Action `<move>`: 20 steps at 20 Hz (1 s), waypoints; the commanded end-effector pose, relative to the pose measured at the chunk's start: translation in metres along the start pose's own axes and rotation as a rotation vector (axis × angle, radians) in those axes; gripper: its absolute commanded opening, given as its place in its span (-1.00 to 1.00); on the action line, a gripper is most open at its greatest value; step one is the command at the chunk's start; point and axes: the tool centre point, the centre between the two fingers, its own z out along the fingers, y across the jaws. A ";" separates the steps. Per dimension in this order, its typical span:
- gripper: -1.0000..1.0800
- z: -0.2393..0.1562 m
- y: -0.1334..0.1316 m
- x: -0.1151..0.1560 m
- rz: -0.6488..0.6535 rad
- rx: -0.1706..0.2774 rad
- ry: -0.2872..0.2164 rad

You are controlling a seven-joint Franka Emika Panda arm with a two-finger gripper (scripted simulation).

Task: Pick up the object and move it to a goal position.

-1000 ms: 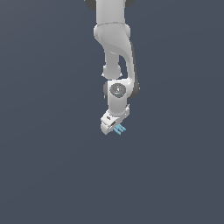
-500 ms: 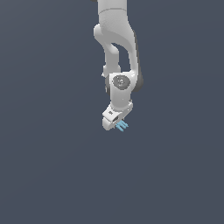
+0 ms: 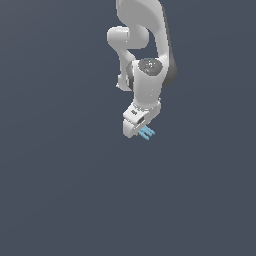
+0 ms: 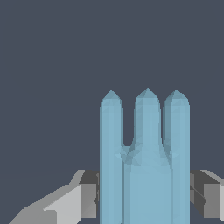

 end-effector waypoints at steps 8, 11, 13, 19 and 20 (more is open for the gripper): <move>-1.00 -0.104 -0.020 0.022 -0.001 0.001 0.000; -1.00 -0.135 -0.026 0.029 -0.001 0.001 0.001; -1.00 -0.156 -0.029 0.033 -0.001 0.001 0.001; -1.00 -0.212 -0.038 0.046 -0.001 0.001 0.001; -1.00 -0.219 -0.039 0.048 0.000 0.001 0.001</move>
